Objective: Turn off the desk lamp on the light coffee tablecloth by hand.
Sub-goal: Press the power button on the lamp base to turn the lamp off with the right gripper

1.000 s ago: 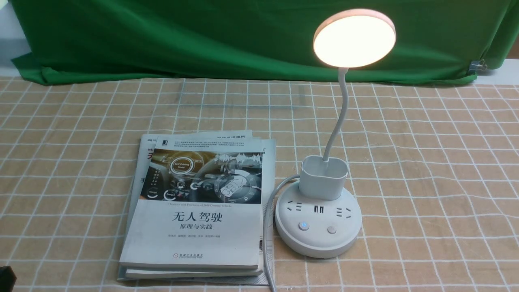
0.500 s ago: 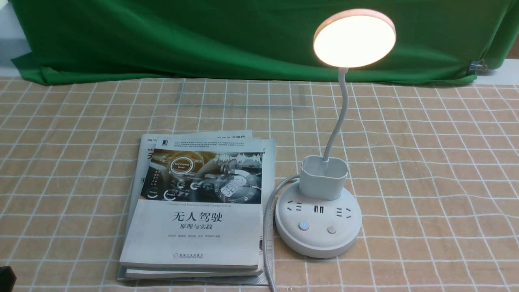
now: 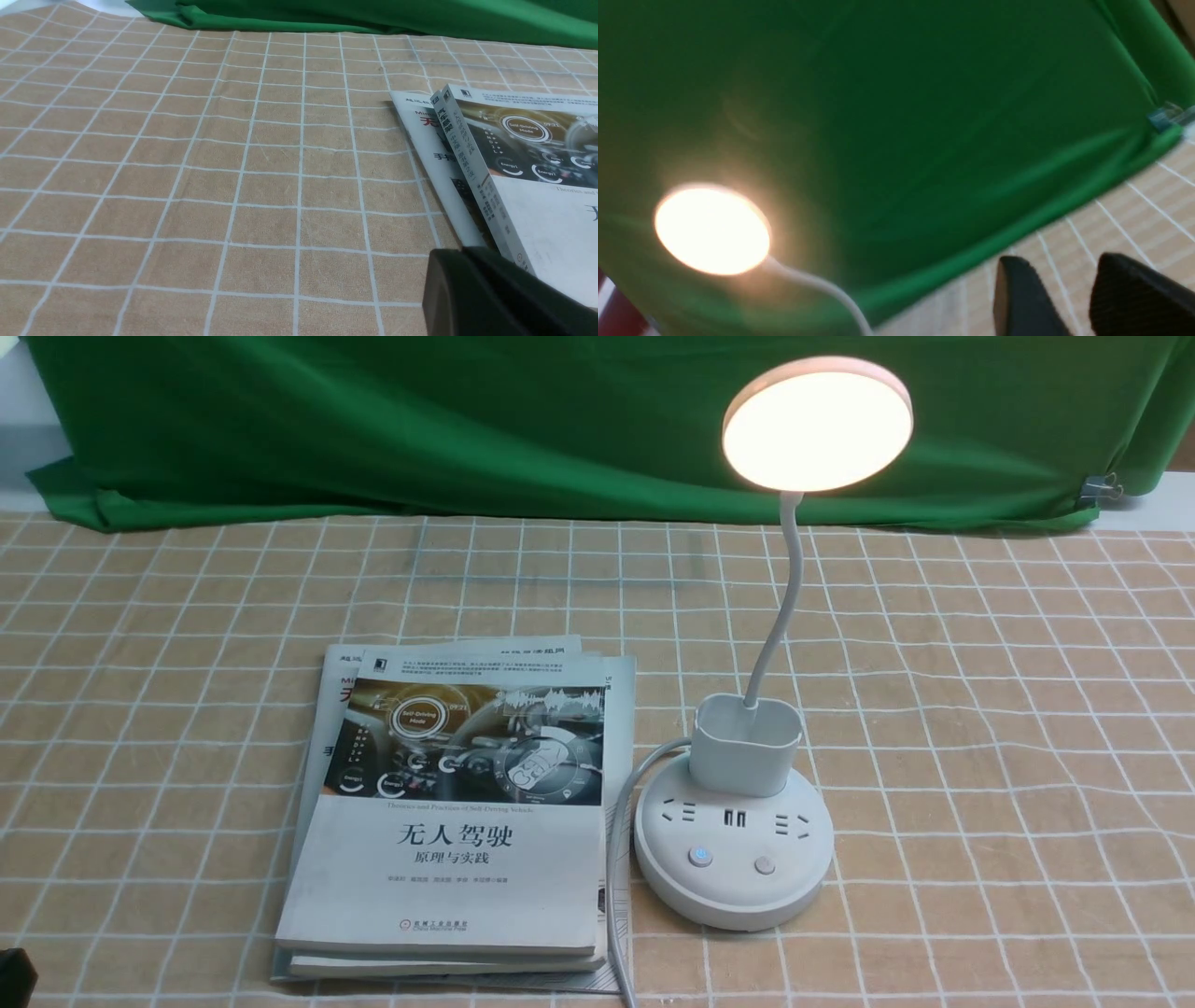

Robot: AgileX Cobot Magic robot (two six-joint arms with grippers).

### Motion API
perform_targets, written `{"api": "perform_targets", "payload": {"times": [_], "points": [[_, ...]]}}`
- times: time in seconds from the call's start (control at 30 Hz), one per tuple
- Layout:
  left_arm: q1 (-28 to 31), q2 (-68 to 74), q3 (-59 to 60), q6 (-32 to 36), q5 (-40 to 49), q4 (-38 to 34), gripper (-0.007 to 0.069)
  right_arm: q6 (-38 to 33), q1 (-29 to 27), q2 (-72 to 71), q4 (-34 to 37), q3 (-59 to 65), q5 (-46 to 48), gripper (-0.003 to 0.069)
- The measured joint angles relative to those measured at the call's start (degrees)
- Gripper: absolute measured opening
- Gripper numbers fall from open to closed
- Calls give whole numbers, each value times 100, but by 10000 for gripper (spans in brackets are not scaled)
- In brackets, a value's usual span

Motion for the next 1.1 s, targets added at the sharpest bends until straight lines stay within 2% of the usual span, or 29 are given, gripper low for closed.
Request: {"api": "perform_targets", "payload": {"times": [0.1, 0.23, 0.27, 0.37, 0.47, 0.57, 0.8, 0.97, 1.1], "points": [[0, 0, 0, 0, 0, 0, 5, 31, 82, 26, 7, -66, 458, 175], [0, 0, 0, 0, 0, 0, 5, -611, 435, 684, 24, -1042, 1863, 62], [0, 0, 0, 0, 0, 0, 5, -658, 479, 795, 24, -1180, 2015, 59], [0, 0, 0, 0, 0, 0, 5, -1297, 828, 2036, -14, -2496, 3457, 48], [0, 0, 0, 0, 0, 0, 5, -1632, 966, 3199, -101, -3403, 4690, 57], [0, 0, 0, 0, 0, 0, 5, -2036, 976, 4261, -124, -4002, 5485, 65], [0, 0, 0, 0, 0, 0, 5, -2428, 1102, 5838, -136, -4626, 5836, 52], [0, 0, 0, 0, 0, 0, 5, -2393, 2048, 7163, -186, -5179, 5841, 39], [0, 0, 0, 0, 0, 0, 5, -2054, 2800, 8080, -421, -5768, 5841, 39]]}}
